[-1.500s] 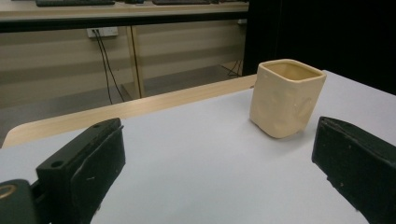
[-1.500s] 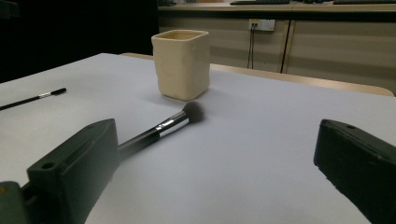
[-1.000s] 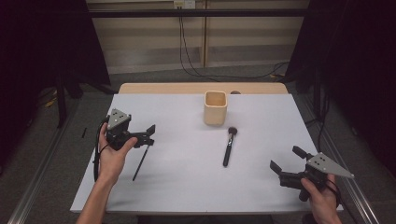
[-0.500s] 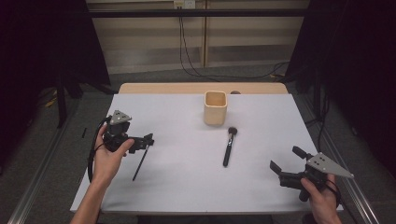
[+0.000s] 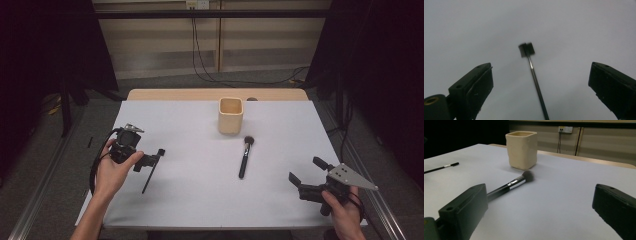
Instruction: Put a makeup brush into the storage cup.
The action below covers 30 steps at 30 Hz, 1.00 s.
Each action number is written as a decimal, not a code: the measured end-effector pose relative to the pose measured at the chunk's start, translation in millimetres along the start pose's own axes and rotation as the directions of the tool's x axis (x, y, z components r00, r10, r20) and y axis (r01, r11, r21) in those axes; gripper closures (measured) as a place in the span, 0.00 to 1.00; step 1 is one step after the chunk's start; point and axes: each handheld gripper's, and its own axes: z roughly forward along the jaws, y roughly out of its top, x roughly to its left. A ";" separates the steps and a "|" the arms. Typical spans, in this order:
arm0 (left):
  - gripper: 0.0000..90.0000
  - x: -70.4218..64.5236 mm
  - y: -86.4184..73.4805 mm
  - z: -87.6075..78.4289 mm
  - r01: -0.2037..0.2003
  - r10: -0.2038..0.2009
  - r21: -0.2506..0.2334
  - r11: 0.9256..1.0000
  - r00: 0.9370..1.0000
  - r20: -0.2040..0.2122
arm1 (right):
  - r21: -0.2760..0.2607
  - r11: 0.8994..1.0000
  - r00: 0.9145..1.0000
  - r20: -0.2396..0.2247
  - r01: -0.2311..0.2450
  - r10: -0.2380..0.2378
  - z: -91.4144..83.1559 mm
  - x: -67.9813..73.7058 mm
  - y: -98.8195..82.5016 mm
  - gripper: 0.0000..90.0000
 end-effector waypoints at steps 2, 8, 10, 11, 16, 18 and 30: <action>0.07 0.8 -0.5 3.2 0.015 -0.016 0.058 0.998 1.000 0.025 | 0.002 1.000 1.000 -0.003 0.011 -0.011 -0.1 -0.4 -0.2 0.00; 0.08 3.2 -1.9 12.1 0.015 -0.032 0.196 0.980 0.996 0.087 | 0.003 1.000 1.000 -0.003 0.014 -0.014 0.2 -0.2 -0.4 0.00; 0.09 2.4 -1.4 16.7 0.019 -0.031 0.237 0.971 0.998 0.046 | 0.006 1.000 1.000 -0.002 0.008 -0.008 1.0 0.2 -0.4 0.00; 0.09 2.6 -1.6 18.4 0.027 -0.040 0.257 0.966 0.998 0.047 | 0.008 1.000 1.000 -0.002 0.005 -0.005 1.3 0.5 -0.4 0.00; 0.09 3.1 -3.4 22.3 0.054 -0.065 0.308 0.950 0.998 0.026 | 0.012 1.000 1.000 -0.005 0.012 -0.011 1.3 0.7 -0.7 0.00; 0.09 2.4 -4.8 23.8 0.048 -0.058 0.321 0.946 0.998 0.020 | 0.013 1.000 1.000 -0.005 0.013 -0.013 1.3 0.7 -0.8 0.00; 0.06 -2.7 -12.6 40.3 0.054 -0.055 0.400 0.915 0.998 -0.010 | 0.024 0.999 1.000 -0.010 0.030 -0.030 2.3 1.4 -1.2 0.00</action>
